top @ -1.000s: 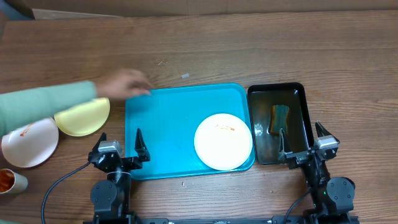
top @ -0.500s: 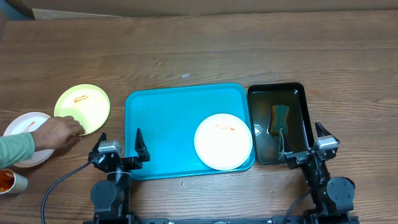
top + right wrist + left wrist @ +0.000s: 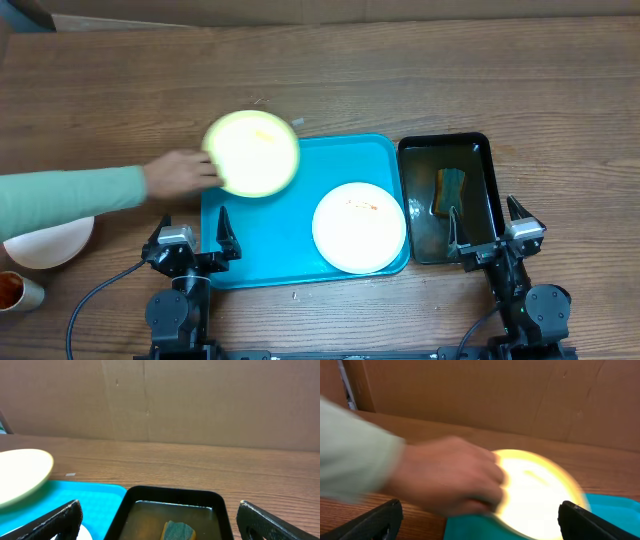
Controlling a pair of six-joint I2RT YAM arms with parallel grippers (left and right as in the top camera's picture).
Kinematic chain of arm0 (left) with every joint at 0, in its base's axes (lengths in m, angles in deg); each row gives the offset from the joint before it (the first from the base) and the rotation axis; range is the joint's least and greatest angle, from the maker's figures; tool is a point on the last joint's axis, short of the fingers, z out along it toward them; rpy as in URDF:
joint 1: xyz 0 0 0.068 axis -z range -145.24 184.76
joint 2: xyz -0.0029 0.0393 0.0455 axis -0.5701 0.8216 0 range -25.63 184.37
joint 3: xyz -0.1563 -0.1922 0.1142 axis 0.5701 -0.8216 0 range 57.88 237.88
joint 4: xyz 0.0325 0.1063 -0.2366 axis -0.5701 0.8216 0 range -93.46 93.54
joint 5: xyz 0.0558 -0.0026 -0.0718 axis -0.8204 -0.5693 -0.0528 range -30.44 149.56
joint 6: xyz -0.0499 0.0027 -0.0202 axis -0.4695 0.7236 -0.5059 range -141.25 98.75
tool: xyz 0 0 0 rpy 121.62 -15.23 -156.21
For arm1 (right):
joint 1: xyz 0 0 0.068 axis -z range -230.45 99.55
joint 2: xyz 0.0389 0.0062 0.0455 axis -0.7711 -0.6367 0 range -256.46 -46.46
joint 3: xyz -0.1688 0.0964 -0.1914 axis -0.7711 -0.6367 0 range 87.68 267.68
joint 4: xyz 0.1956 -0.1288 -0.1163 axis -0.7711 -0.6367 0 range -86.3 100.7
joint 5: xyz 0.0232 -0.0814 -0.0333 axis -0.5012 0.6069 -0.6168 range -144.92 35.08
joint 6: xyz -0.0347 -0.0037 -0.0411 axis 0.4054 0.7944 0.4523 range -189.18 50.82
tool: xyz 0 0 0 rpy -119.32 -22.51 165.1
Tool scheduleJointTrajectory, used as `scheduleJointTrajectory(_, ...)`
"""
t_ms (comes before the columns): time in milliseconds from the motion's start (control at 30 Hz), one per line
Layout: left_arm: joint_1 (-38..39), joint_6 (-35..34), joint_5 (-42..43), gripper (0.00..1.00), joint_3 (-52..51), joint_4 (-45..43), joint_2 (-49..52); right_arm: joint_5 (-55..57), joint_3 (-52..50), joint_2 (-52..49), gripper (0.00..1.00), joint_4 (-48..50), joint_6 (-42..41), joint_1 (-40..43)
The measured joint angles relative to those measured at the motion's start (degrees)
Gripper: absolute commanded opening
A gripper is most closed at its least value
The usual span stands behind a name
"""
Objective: Clean dirty plates on tray and stack at the side
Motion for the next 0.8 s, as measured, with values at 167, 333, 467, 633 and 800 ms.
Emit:
scheduleJointTrajectory(167, 0.0, 0.0, -0.02, 1.0, 0.0, 0.0, 0.0, -0.02, 0.0, 0.0, 1.0, -0.04, 0.0, 0.0)
scheduleJointTrajectory(333, 0.0, 0.0, -0.02, 1.0, 0.0, 0.0, 0.0, -0.02, 0.0, 0.0, 1.0, -0.02, 0.0, 0.0)
scheduleJointTrajectory(467, 0.0, 0.0, 0.0, 1.0, 0.0, 0.0, 0.0, 0.0, 0.0, 0.0, 1.0, -0.04, 0.0, 0.0)
scheduleJointTrajectory(633, 0.0, 0.0, 0.0, 1.0, 0.0, 0.0, 0.0, 0.0, 0.0, 0.0, 1.0, -0.04, 0.02, 0.0)
scheduleJointTrajectory(800, 0.0, 0.0, -0.02, 1.0, 0.0, 0.0, 0.0, -0.02, 0.0, 0.0, 1.0, -0.04, 0.0, 0.0)
